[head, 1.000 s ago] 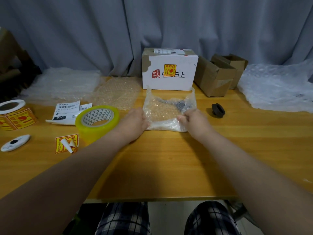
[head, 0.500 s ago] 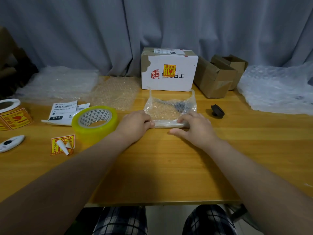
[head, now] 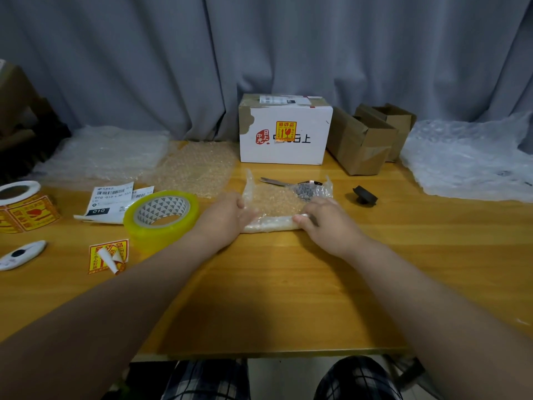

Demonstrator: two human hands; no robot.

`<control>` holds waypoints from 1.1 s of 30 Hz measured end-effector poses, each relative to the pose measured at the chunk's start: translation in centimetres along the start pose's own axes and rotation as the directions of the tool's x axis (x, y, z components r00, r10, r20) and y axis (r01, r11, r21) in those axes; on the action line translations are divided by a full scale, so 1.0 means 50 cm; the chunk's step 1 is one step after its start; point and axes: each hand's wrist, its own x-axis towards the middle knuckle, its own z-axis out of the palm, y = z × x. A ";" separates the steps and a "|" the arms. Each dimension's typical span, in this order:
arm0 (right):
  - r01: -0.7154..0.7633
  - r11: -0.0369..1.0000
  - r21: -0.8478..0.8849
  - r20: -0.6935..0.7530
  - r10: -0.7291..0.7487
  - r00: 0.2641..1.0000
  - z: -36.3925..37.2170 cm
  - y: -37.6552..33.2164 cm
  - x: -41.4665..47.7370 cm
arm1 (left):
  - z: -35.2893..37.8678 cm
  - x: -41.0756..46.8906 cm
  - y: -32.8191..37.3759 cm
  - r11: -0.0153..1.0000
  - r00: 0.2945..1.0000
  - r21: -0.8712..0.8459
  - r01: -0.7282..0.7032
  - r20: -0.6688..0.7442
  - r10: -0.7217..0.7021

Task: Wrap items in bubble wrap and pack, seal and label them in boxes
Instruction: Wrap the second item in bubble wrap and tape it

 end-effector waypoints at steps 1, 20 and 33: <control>-0.002 1.000 0.010 -0.004 0.002 1.000 0.002 0.002 0.001 | 0.000 0.007 0.000 0.997 0.998 -0.065 0.036 -0.056 -0.039; 0.086 0.996 0.025 0.083 -0.087 0.993 -0.013 0.018 -0.011 | 0.000 0.042 0.052 0.981 0.952 -0.195 0.021 0.304 0.040; 0.043 0.992 0.119 0.045 -0.049 0.998 -0.004 0.008 -0.002 | 0.042 0.043 0.035 0.959 0.961 -0.117 -0.258 0.074 0.268</control>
